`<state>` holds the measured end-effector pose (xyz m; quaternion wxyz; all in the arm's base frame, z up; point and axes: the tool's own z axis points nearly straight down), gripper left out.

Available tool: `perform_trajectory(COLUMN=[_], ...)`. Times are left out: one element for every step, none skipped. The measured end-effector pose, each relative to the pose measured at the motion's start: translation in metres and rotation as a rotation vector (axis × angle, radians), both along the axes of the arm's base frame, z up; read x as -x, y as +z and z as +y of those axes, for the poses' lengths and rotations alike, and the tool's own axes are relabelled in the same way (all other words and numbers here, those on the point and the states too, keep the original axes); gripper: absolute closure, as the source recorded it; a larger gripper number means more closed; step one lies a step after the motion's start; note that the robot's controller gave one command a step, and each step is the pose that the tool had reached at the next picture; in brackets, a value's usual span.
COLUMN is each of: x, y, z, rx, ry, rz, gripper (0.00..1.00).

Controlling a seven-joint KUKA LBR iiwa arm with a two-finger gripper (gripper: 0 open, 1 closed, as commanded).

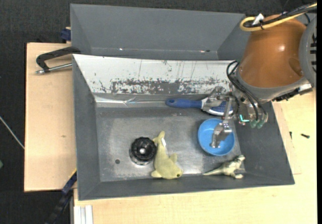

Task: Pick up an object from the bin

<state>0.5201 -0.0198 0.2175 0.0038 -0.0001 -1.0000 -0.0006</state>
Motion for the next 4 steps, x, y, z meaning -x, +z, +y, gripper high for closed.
perform_trajectory(x=[0.003, -0.022, -0.020, -0.022], y=[-0.136, -0.141, -0.142, -0.142], z=[-0.022, -0.088, -0.082, -0.080], rx=[0.000, -0.013, -0.001, 0.002], ry=[-0.027, 0.205, 0.334, 0.374], rz=[0.000, -0.011, -0.021, -0.019], gripper=[0.00, 0.00, 0.00, 0.00])
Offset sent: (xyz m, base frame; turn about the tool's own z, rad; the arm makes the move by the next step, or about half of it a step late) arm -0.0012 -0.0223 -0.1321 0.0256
